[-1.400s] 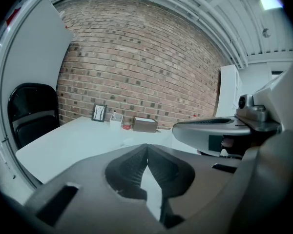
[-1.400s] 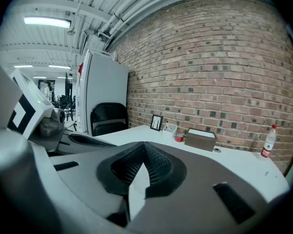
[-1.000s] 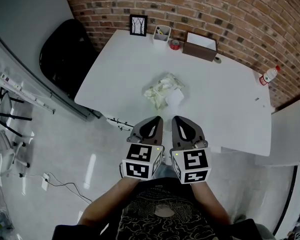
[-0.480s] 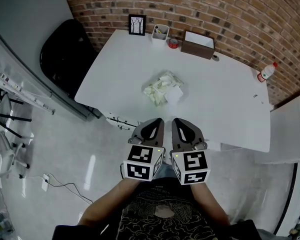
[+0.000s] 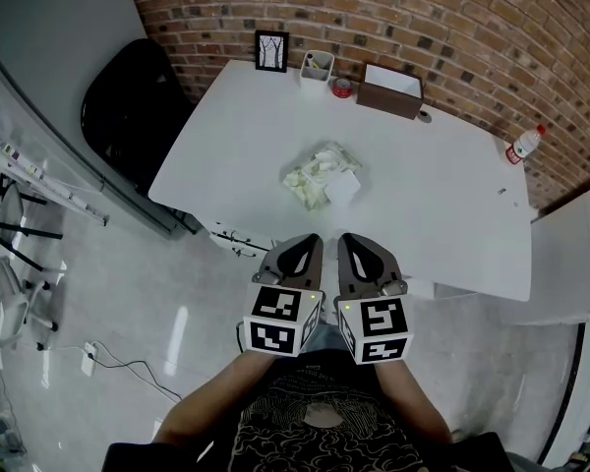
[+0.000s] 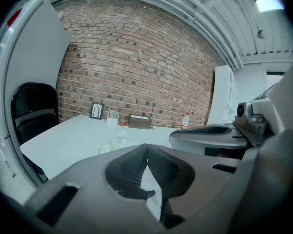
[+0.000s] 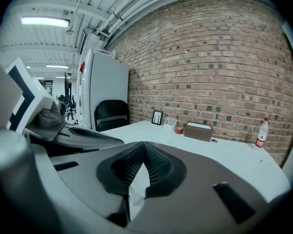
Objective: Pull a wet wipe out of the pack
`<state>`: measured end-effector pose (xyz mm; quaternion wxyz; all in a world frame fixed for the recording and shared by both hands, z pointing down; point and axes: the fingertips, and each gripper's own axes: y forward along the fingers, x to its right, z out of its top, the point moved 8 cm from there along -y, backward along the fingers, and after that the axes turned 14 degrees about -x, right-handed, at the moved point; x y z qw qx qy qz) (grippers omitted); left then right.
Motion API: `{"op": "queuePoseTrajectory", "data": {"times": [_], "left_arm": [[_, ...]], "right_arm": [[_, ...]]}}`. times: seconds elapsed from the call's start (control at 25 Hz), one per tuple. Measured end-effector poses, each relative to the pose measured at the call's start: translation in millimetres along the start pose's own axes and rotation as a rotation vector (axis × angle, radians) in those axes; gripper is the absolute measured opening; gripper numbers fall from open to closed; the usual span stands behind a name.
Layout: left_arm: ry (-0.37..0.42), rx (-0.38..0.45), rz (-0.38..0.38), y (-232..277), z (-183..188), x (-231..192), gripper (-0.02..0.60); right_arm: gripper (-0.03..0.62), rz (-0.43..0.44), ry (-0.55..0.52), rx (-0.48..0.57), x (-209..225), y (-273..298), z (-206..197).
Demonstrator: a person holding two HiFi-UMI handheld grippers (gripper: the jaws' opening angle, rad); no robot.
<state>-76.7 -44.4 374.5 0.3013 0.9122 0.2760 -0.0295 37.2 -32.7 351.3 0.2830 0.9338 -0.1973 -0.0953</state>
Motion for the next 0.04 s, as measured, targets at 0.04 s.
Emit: {"op": "queuePoseTrajectory", "data": {"times": [0.04], "left_arm": [[0.000,-0.001,0.000,-0.3,-0.1,-0.1,0.012]], "right_arm": [[0.015,0.000,-0.001,0.000,-0.3,-0.2,0.0]]}}
